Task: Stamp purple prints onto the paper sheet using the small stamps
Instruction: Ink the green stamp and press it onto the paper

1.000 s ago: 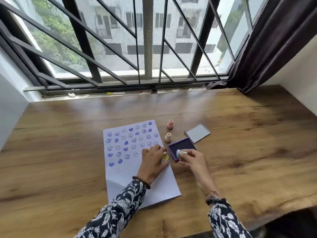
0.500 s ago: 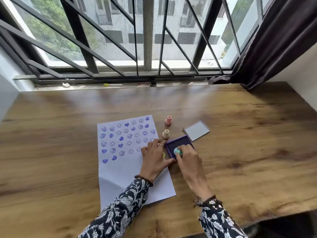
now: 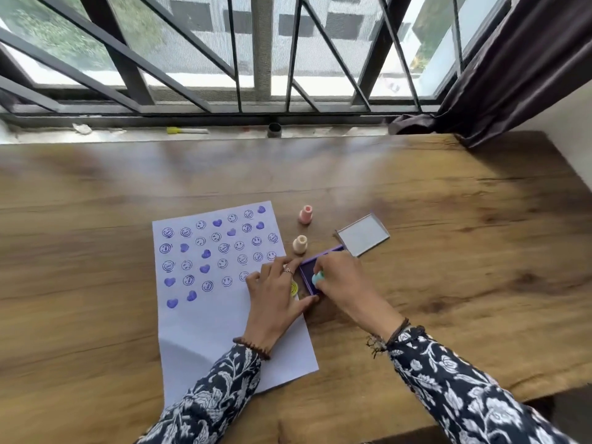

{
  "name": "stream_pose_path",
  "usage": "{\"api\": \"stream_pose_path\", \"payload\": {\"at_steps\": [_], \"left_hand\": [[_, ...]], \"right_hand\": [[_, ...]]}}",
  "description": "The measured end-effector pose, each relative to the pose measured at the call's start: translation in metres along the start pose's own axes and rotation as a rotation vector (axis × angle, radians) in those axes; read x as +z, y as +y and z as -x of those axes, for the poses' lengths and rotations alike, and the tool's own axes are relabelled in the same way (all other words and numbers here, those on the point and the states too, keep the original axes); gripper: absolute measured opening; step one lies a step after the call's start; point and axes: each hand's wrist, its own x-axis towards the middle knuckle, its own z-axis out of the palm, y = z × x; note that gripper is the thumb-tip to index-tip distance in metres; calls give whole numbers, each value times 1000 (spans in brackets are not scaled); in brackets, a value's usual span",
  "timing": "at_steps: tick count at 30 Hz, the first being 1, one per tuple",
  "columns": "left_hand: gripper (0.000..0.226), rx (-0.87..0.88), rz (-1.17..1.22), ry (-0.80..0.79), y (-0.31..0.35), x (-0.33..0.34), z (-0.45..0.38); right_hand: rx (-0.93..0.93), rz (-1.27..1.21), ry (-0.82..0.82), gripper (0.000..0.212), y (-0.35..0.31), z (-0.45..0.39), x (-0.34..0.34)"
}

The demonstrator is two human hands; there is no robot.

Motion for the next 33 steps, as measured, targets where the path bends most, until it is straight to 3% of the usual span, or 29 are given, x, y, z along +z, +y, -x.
{"api": "stream_pose_path", "payload": {"at_steps": [5, 11, 13, 16, 20, 22, 28, 33], "left_hand": [[67, -1, -14, -11, 2, 0, 0], [78, 41, -45, -113, 7, -8, 4], [85, 72, 6, -140, 1, -17, 9], [79, 92, -38, -70, -29, -36, 21], [83, -15, -116, -8, -72, -60, 35], [86, -72, -135, -24, -85, -65, 41], [89, -91, -152, -43, -95, -62, 47], [90, -68, -157, -18, -103, -66, 45]], "right_hand": [[-23, 68, 38, 13, -11, 6, 1], [-18, 190, 184, 30, -22, 38, 25], [42, 101, 224, 31, -22, 41, 25], [160, -118, 349, 24, -32, 42, 20], [189, -631, 451, 12, -70, 40, 28], [168, -702, 464, 11, -90, 39, 40], [120, -426, 529, 14, -110, 34, 67], [128, -260, 476, 18, -113, 28, 73]]}}
